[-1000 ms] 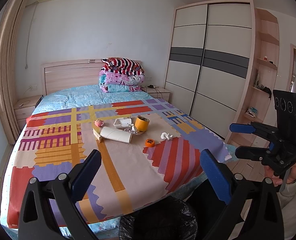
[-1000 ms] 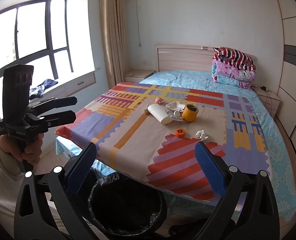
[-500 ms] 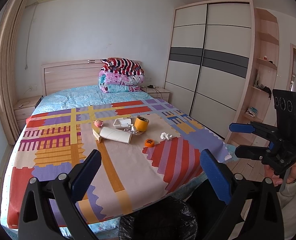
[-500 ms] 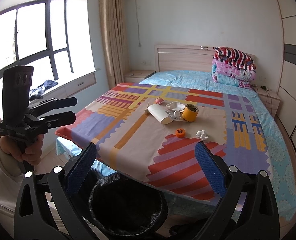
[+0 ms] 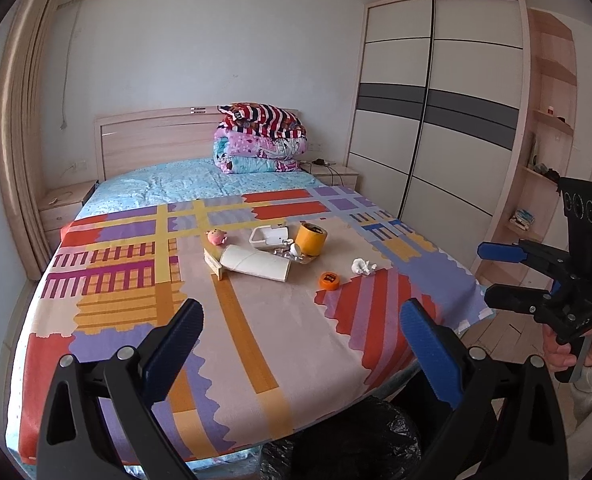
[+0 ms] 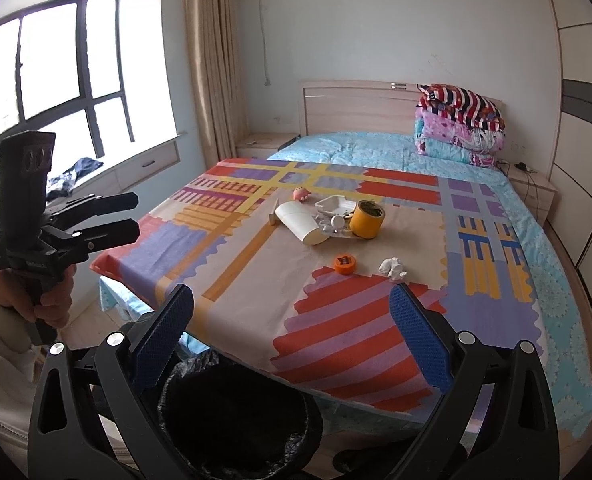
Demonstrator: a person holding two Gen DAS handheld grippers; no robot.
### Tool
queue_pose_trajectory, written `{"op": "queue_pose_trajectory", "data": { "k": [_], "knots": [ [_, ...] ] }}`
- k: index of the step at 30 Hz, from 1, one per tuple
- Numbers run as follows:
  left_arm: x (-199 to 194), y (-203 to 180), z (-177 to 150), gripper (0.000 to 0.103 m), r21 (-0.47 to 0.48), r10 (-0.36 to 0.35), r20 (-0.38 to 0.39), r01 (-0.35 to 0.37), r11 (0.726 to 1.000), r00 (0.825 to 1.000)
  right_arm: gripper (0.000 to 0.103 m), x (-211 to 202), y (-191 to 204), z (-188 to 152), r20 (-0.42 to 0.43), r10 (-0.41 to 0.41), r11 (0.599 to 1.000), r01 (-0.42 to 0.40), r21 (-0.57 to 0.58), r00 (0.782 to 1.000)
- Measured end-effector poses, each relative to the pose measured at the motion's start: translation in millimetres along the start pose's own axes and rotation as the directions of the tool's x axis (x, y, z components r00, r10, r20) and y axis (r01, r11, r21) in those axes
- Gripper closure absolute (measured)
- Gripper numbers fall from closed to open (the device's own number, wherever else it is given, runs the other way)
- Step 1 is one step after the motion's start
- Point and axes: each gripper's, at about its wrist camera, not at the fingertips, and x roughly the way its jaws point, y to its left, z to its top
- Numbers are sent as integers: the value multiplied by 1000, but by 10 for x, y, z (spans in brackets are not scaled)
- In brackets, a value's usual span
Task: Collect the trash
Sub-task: 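Reach the right tool to the crumpled white tissue and close on it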
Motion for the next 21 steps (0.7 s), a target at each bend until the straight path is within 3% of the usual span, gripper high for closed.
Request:
{"op": "queue_pose_trajectory", "data": {
  "k": [12, 17, 21],
  "knots": [
    [844, 506, 99, 9, -35, 51, -100, -54, 998, 994, 5, 674, -478, 105, -40, -68, 996, 70, 47, 997],
    [1211, 694, 94, 18, -32, 88, -159, -94, 995, 983, 5, 996, -725, 48, -88, -83, 991, 91, 94, 993],
    [1463, 831, 83, 25, -43, 98, -201, -109, 993, 975, 17, 1175, -874, 8, -114, -83, 986, 99, 136, 990]
  ]
}}
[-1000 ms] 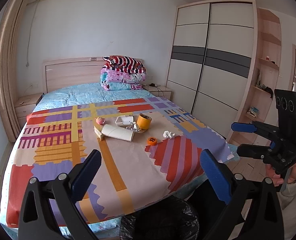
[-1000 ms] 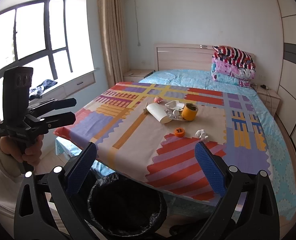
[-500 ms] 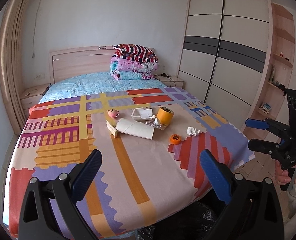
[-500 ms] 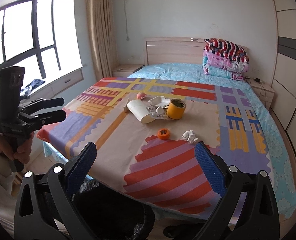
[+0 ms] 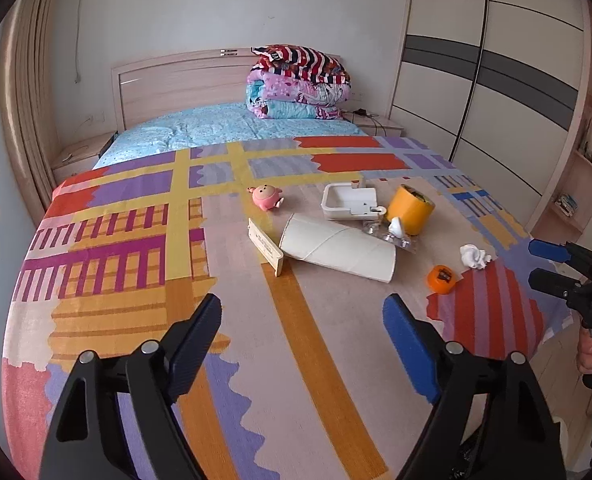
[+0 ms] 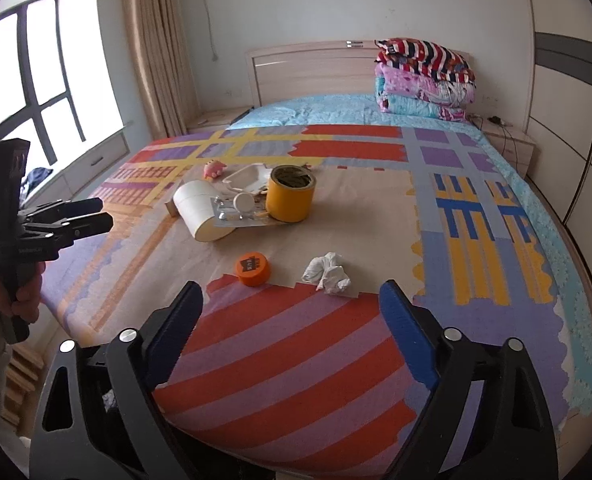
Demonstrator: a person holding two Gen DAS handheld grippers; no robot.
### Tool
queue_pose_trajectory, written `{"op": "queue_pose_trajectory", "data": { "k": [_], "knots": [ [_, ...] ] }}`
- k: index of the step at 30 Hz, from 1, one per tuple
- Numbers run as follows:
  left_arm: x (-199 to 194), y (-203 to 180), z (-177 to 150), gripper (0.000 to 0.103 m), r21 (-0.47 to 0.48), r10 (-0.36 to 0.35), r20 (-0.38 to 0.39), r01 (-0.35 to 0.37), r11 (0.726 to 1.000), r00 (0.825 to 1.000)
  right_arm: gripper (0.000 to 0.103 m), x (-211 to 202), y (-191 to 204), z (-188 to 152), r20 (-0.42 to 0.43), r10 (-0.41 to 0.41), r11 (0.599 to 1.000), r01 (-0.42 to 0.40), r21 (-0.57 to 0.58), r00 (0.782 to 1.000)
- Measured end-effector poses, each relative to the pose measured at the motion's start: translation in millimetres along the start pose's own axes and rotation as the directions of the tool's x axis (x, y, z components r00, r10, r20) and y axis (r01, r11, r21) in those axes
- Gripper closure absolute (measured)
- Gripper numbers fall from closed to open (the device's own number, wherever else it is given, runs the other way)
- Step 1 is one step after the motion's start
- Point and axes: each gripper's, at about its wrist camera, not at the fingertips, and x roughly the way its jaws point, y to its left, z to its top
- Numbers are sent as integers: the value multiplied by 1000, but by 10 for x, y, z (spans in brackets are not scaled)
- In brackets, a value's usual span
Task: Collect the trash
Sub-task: 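Reach the right tool to the crumpled white tissue and close on it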
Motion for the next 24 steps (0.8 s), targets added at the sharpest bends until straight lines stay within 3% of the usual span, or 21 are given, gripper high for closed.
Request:
{"op": "queue_pose_trajectory", "data": {
  "k": [4, 15, 24],
  "knots": [
    [206, 61, 36, 38, -17, 3, -42, -3, 1000, 999, 32, 139, -82, 11, -23, -12, 1000, 13, 24, 1000],
    [715, 185, 145, 55, -14, 28, -110, -30, 999, 993, 40, 466, -265, 57, -66, -28, 998, 32, 61, 997],
    [891, 161, 246, 74, 26, 77, -120, -74, 997, 990, 60, 584, -272, 69, -72, -22, 997, 27, 68, 997]
  ]
}}
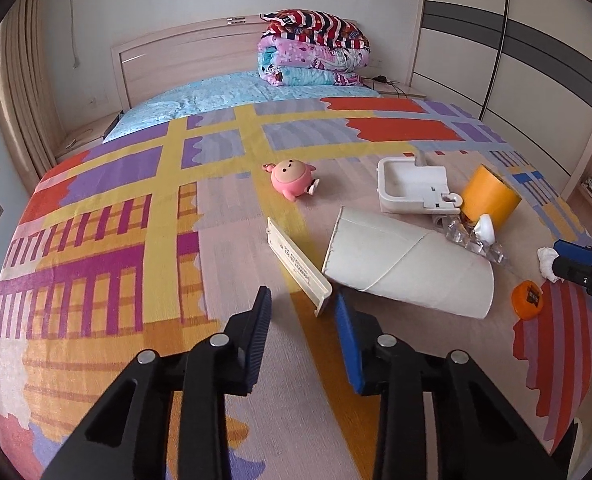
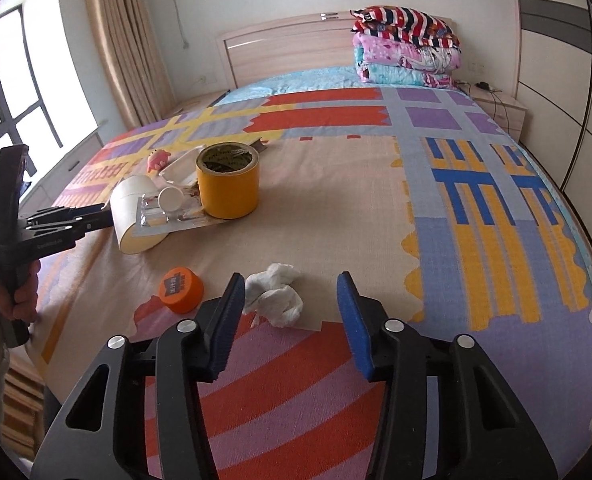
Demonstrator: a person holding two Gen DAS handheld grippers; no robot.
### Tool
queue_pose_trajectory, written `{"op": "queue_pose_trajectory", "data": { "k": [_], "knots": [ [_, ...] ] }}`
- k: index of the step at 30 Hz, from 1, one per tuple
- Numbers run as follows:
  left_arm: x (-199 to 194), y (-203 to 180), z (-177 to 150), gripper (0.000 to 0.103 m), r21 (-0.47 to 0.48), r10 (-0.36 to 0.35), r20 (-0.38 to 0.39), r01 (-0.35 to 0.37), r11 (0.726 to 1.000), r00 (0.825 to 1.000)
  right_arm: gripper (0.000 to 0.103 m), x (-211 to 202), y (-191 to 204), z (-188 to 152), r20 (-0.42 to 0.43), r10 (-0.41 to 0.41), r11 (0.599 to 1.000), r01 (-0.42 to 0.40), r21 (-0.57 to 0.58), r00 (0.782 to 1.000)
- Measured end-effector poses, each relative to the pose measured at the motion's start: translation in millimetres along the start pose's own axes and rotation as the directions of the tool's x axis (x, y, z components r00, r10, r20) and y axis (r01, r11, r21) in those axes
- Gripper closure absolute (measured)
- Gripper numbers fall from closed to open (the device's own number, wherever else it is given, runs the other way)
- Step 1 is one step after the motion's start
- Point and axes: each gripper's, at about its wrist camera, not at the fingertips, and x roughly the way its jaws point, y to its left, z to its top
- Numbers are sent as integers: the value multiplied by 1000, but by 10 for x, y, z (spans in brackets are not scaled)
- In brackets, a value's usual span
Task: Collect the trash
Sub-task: 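Reach the right tool to the crumpled white tissue and close on it, then carry the tissue down into the black trash bin and open the right tool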
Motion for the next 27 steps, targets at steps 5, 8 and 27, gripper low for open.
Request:
{"op": "queue_pose_trajectory", "data": {
  "k": [5, 8, 27],
  "knots": [
    [-4, 20, 8, 96, -2, 14, 10, -14, 1000, 1000, 74, 37, 64, -26, 5, 27, 1000, -27, -7, 1000],
    [-54, 24, -6, 97, 3, 23, 24, -23, 1000, 999, 83, 14, 133, -44, 8, 23, 999, -22, -24, 1000],
    [-1060, -199, -427, 97, 17, -23, 164, 21, 1000, 986, 84, -682, 467, -203, 77, 63, 997, -59, -56, 995]
  ]
}}
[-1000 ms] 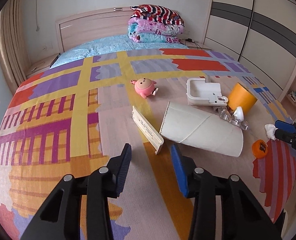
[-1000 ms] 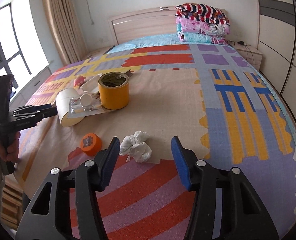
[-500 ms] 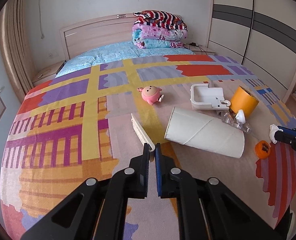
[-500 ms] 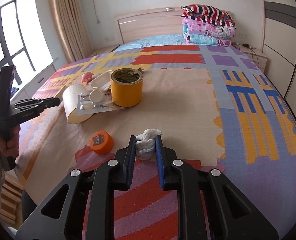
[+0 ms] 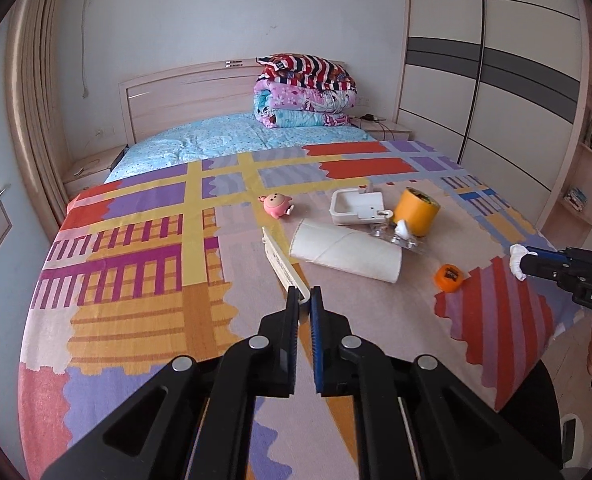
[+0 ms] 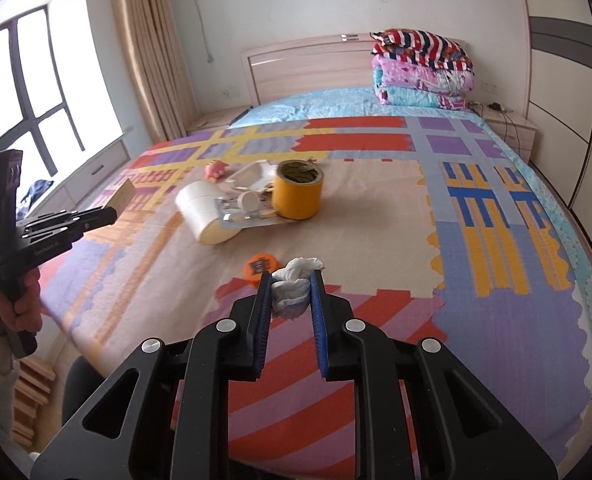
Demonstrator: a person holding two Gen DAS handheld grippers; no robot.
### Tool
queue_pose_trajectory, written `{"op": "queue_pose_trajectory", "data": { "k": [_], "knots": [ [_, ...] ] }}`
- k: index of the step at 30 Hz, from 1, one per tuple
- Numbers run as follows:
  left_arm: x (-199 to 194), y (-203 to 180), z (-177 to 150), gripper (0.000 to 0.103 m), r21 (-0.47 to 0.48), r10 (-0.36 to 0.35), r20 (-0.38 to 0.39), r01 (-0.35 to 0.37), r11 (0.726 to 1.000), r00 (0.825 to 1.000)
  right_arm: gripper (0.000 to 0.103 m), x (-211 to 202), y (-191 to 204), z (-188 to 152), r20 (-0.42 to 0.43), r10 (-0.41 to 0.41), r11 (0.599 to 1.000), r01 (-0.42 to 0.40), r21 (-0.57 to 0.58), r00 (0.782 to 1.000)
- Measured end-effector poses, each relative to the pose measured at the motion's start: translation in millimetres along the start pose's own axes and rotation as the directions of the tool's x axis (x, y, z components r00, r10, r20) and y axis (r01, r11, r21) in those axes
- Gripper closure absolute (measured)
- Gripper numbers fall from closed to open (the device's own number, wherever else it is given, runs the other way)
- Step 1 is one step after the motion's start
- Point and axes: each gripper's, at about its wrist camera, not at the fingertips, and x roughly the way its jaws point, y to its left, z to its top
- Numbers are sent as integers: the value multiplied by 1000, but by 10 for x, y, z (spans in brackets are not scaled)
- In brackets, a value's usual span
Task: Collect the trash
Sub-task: 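Carry the tissue down into the black trash bin and open the right tool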
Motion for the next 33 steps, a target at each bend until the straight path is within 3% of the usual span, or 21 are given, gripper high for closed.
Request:
{"op": "queue_pose_trajectory", "data": {
  "k": [11, 18, 23, 26, 28, 33],
  "knots": [
    [-753, -440, -398, 97, 31, -107, 52, 106, 994, 993, 84, -446, 533, -282, -3, 99, 991, -99, -85, 995],
    [-975, -681, -750, 97, 53, -162, 12, 161, 986, 987, 84, -482, 812, -628, -71, 157, 979, -165, -124, 985],
    [-878, -816, -1009, 97, 73, -201, -64, 205, 976, 978, 84, -351, 912, -889, -146, 177, 974, -195, -119, 973],
    [-715, -878, -1207, 97, 70, -224, -137, 235, 970, 965, 84, -260, 925, -1040, -191, 176, 974, -199, -111, 966],
    [-596, -887, -1356, 97, 37, -270, -184, 281, 959, 945, 84, -192, 922, -1129, -222, 178, 974, -204, -102, 959],
    [-302, -980, -1660, 97, 17, -296, -287, 314, 949, 911, 84, 77, 902, -1435, -328, 121, 981, -163, -103, 937]
  ]
}}
